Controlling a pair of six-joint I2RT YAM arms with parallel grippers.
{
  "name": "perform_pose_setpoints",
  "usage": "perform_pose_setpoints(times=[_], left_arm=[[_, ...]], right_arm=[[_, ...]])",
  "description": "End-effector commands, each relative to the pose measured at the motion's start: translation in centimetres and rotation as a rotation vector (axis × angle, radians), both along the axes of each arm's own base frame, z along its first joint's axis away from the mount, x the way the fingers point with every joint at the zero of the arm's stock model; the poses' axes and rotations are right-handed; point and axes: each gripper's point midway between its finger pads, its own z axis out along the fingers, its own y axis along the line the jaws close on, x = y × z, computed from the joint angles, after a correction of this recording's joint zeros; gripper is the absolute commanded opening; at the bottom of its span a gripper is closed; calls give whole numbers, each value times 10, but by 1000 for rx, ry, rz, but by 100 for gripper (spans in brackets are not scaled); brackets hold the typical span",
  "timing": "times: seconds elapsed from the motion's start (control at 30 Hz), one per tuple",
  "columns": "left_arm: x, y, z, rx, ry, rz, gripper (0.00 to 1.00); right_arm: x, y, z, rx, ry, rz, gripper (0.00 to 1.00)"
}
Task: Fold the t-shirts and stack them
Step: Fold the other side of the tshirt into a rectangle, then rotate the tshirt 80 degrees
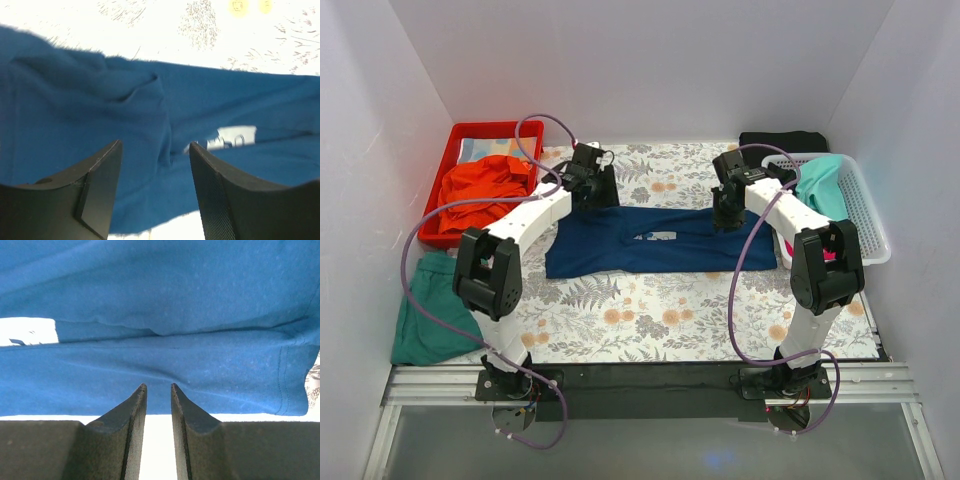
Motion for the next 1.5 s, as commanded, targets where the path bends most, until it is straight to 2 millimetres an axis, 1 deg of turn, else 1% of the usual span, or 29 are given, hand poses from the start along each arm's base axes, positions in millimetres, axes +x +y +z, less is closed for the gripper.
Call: perform_pose_setpoints(times=[0.0,0.07,0.1,0.13,0.17,0.2,0.23,0.27,0.3,0.33,0.4,0.47,0.5,0.6,0.63,0.73,0.77,0.83,0.97,1.0,1.07,1.1,1.13,1.2,1.23,1.33,1.37,1.4,1.47], left_arm=[[-29,19,7,-4,18,84,55],[-51,31,-6,19,91,119,55],[-66,37,-22,37,137,131,55],[-77,42,-26,40,160,152,55],[-85,48,-34,47,185,176,55],[-92,50,-40,51,206,184,55],[-104,58,-52,58,252,219,55],[-110,60,-59,61,276,230,55],[-115,63,-64,64,299,240,55],[-123,69,-72,77,330,273,55],[-131,75,-82,94,369,292,55],[-142,85,-91,126,412,333,55],[-144,89,-93,134,422,344,55],[-155,108,-103,174,486,403,55],[-161,112,-105,190,512,410,55],[-169,126,-108,224,544,446,55],[-169,129,-109,226,544,453,54],[-172,137,-110,231,556,474,54],[-174,149,-109,249,566,495,54],[-173,150,-108,251,563,498,54],[-166,150,-99,240,530,490,54],[-161,149,-96,233,515,483,54],[-148,142,-87,198,477,469,54],[-134,134,-72,150,420,435,54],[-117,123,-57,92,370,405,54],[-94,109,-34,21,305,369,54],[-81,104,-22,0,271,363,54],[-77,103,-23,-1,275,367,55],[-62,97,-17,-23,250,361,55]], right_arm=[[-7,1,-1,1,11,31,33],[-11,3,-8,9,35,53,34],[-13,3,-11,10,45,56,34],[-16,3,-17,8,62,63,34],[-19,5,-19,15,73,74,34],[-23,3,-25,8,89,82,34],[-26,2,-28,3,100,86,34],[-28,1,-31,0,106,87,34],[-34,-1,-37,-6,128,93,35],[-36,-2,-39,-9,132,98,35],[-44,-2,-49,-8,163,109,35],[-52,-3,-58,-3,196,120,35],[-56,-4,-65,-12,217,121,35],[-62,-13,-77,-47,252,108,35],[-64,-14,-78,-52,264,106,35],[-72,-23,-82,-89,297,86,35],[-78,-27,-85,-103,316,78,34],[-82,-30,-86,-108,324,74,34],[-94,-37,-86,-133,353,69,33],[-101,-40,-85,-137,360,71,33],[-106,-41,-83,-132,362,75,33],[-107,-41,-78,-128,349,75,33],[-106,-41,-75,-123,338,75,33],[-102,-40,-67,-117,305,75,33],[-99,-38,-63,-119,292,80,33],[-91,-37,-53,-119,245,82,33],[-88,-35,-49,-114,229,82,33],[-84,-34,-43,-109,205,83,33],[-74,-29,-33,-91,164,85,33]])
